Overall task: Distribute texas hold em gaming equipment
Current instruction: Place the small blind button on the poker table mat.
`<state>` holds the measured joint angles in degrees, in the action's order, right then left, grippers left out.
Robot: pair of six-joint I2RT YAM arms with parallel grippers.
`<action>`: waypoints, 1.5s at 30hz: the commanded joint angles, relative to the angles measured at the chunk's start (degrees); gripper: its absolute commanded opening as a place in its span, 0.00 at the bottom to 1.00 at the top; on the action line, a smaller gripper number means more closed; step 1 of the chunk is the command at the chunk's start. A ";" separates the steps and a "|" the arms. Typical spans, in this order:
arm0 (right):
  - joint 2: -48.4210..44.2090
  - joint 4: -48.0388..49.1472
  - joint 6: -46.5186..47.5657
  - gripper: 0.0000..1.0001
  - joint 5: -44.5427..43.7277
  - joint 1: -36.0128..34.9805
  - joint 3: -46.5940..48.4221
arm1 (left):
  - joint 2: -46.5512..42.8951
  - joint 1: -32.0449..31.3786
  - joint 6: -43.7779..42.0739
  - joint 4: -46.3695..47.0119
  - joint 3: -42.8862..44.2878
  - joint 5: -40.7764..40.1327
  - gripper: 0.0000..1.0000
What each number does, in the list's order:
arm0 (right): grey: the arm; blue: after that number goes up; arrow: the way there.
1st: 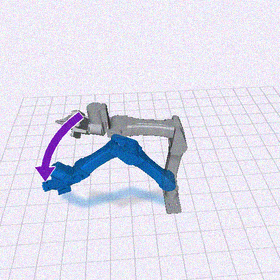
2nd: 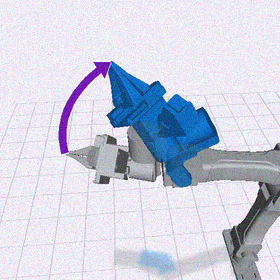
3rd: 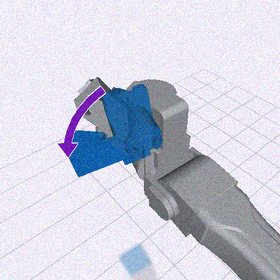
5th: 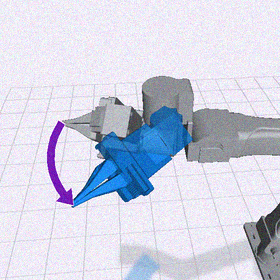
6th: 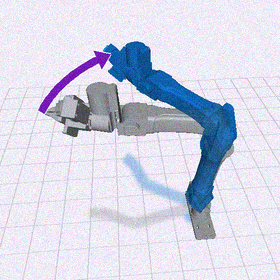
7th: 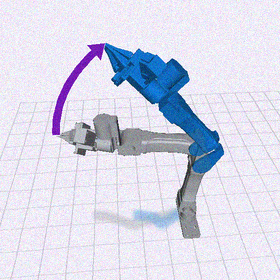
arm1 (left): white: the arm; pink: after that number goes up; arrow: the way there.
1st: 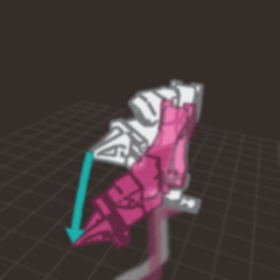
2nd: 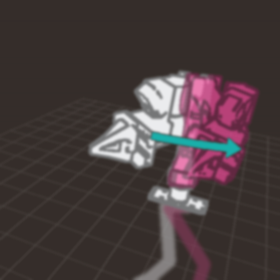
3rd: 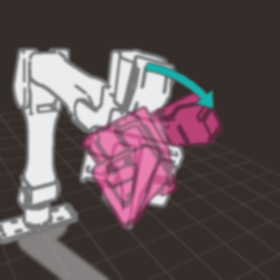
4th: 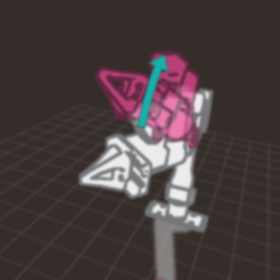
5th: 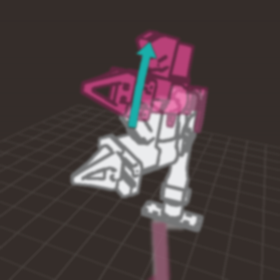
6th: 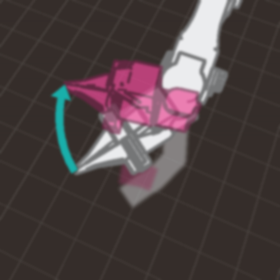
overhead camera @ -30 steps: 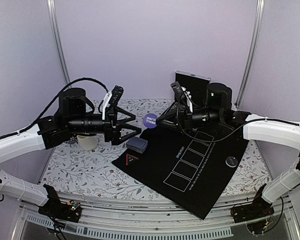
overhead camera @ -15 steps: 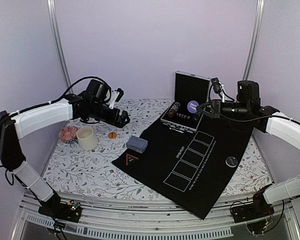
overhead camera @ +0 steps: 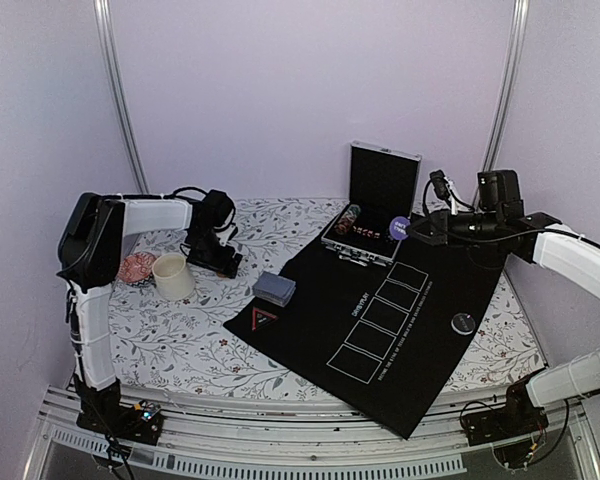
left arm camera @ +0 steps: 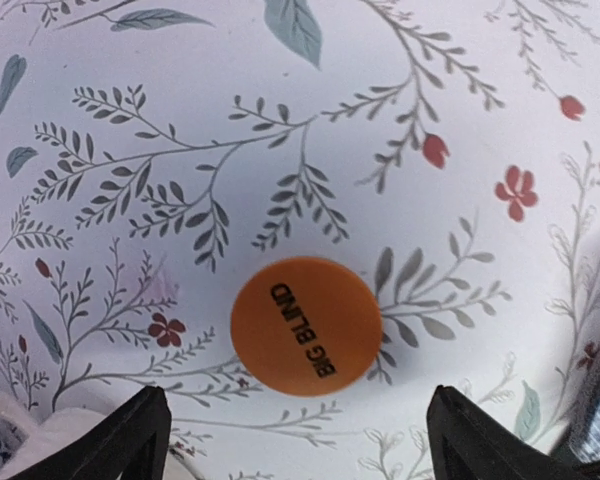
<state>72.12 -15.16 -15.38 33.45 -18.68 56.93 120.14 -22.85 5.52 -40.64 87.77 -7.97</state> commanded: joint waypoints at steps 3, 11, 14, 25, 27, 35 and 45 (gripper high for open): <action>2.31 -1.03 0.92 0.02 1.43 0.74 -0.15 | 4.77 2.64 -1.60 -3.13 4.95 2.21 0.90; 6.49 -1.56 -2.65 0.02 4.85 9.71 -0.87 | 6.01 2.66 -2.00 -3.60 4.27 6.20 0.79; 9.80 1.75 -5.10 0.02 7.71 14.57 -1.43 | 5.82 2.72 -2.33 -3.56 3.05 6.68 0.78; 31.64 11.82 -12.44 0.02 12.19 24.46 5.16 | 3.38 2.64 -3.19 -1.05 -1.98 6.56 0.69; 35.39 11.54 -12.23 0.02 11.80 24.66 7.06 | 3.34 2.64 -3.26 -0.91 -2.28 6.39 0.69; 45.45 13.71 -14.69 0.02 12.84 25.38 11.35 | 3.10 2.63 -3.75 -0.84 -2.50 6.57 0.67; 46.61 8.77 -12.44 0.36 6.54 25.53 11.89 | 2.30 2.88 -4.28 -0.84 -3.08 7.02 0.66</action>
<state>119.61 -3.73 -29.78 44.18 6.72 67.61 122.26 -20.34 2.52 -37.65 86.83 -1.48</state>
